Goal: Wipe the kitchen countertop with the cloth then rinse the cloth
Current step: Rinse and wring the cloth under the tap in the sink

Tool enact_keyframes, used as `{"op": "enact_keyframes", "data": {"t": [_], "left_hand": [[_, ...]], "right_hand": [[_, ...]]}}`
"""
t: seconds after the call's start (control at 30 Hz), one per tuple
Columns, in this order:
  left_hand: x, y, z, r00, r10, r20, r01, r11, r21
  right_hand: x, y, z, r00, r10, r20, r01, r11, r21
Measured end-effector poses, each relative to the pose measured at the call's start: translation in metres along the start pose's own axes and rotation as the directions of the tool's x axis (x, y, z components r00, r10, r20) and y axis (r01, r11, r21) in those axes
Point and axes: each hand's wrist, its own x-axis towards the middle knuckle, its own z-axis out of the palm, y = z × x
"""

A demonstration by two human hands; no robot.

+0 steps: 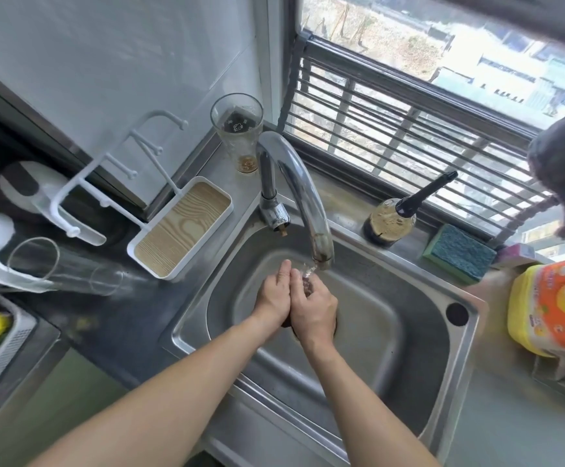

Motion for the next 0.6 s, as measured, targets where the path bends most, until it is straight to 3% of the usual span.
{"op": "enact_keyframes", "data": {"t": [0.17,0.33,0.5,0.57,0.6], "left_hand": [[0.006,-0.004,-0.005,0.996,0.087,0.017,-0.088,0.994,0.064],[0.011,-0.011,-0.005,0.998,0.07,0.011,-0.071,0.991,0.117],[-0.001,-0.006,0.0,0.99,0.11,0.092,-0.117,0.99,0.075],[-0.011,-0.002,0.0,0.992,0.018,0.126,-0.015,1.0,-0.02],[-0.015,-0.001,-0.001,0.982,-0.1,0.163,0.12,0.986,-0.116]], "right_hand": [[-0.002,0.002,0.003,0.999,0.014,0.039,-0.012,0.998,-0.057],[0.001,-0.003,0.001,0.994,0.066,0.092,-0.061,0.996,-0.058],[0.02,0.014,0.003,0.941,0.334,0.054,-0.339,0.924,0.179],[0.027,0.02,0.0,0.9,0.434,0.043,-0.426,0.852,0.305],[0.028,0.018,-0.003,0.889,0.455,0.053,-0.442,0.821,0.361]]}}
